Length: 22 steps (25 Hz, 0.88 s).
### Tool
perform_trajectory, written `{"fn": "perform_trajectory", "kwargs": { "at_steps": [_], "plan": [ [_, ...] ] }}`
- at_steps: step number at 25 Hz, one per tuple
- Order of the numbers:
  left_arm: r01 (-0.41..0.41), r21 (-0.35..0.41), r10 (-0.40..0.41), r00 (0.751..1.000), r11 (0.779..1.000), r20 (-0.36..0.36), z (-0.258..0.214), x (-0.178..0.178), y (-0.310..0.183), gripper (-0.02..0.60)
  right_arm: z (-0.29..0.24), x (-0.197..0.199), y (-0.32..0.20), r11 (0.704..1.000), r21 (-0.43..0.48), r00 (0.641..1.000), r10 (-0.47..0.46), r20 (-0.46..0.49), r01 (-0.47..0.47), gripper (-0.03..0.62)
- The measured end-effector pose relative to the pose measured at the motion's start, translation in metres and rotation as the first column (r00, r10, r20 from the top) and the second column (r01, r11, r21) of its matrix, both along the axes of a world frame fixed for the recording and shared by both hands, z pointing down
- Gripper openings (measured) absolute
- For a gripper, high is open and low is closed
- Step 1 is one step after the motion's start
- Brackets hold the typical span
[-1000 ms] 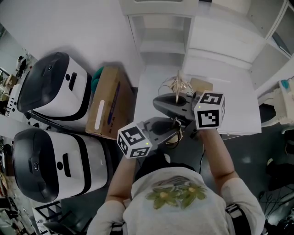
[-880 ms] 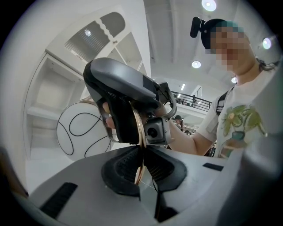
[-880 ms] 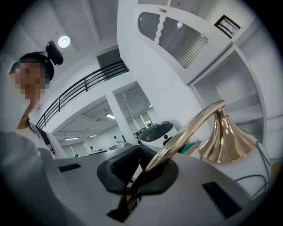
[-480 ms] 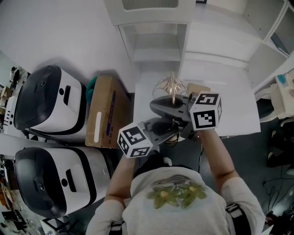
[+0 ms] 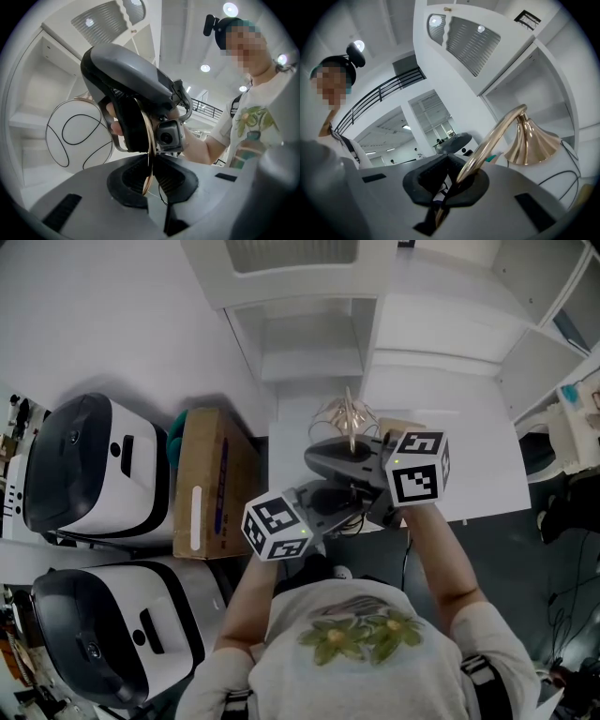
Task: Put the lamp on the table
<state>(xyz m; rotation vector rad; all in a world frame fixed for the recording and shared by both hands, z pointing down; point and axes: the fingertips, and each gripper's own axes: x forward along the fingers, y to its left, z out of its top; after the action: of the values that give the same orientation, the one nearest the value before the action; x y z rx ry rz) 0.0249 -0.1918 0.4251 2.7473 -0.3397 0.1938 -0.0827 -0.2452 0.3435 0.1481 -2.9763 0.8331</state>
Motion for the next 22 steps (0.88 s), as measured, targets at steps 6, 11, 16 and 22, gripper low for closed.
{"fn": "perform_trajectory", "kwargs": {
  "at_steps": [6, 11, 16, 22],
  "plan": [
    [-0.035, -0.013, 0.034, 0.999, 0.999, -0.009, 0.003, 0.001, -0.018, 0.055, 0.003, 0.000, -0.023, 0.999, -0.016, 0.999, 0.036, 0.013, -0.036, 0.031],
    [-0.047, -0.028, 0.046, 0.999, 0.999, -0.019, 0.007, -0.011, -0.037, 0.055, 0.008, -0.006, -0.045, 0.997, -0.029, 0.998, 0.068, 0.005, -0.068, 0.031],
    [-0.060, -0.041, 0.059, 0.998, 0.997, -0.017, 0.013, -0.017, -0.047, 0.055, 0.013, -0.008, -0.056, 0.995, -0.037, 0.996, 0.090, -0.006, -0.090, 0.031],
    [-0.073, -0.039, 0.073, 0.997, 0.997, -0.016, 0.017, -0.022, -0.053, 0.055, 0.016, -0.013, -0.062, 0.994, -0.030, 0.994, 0.106, -0.011, -0.106, 0.031]
  ]
}}
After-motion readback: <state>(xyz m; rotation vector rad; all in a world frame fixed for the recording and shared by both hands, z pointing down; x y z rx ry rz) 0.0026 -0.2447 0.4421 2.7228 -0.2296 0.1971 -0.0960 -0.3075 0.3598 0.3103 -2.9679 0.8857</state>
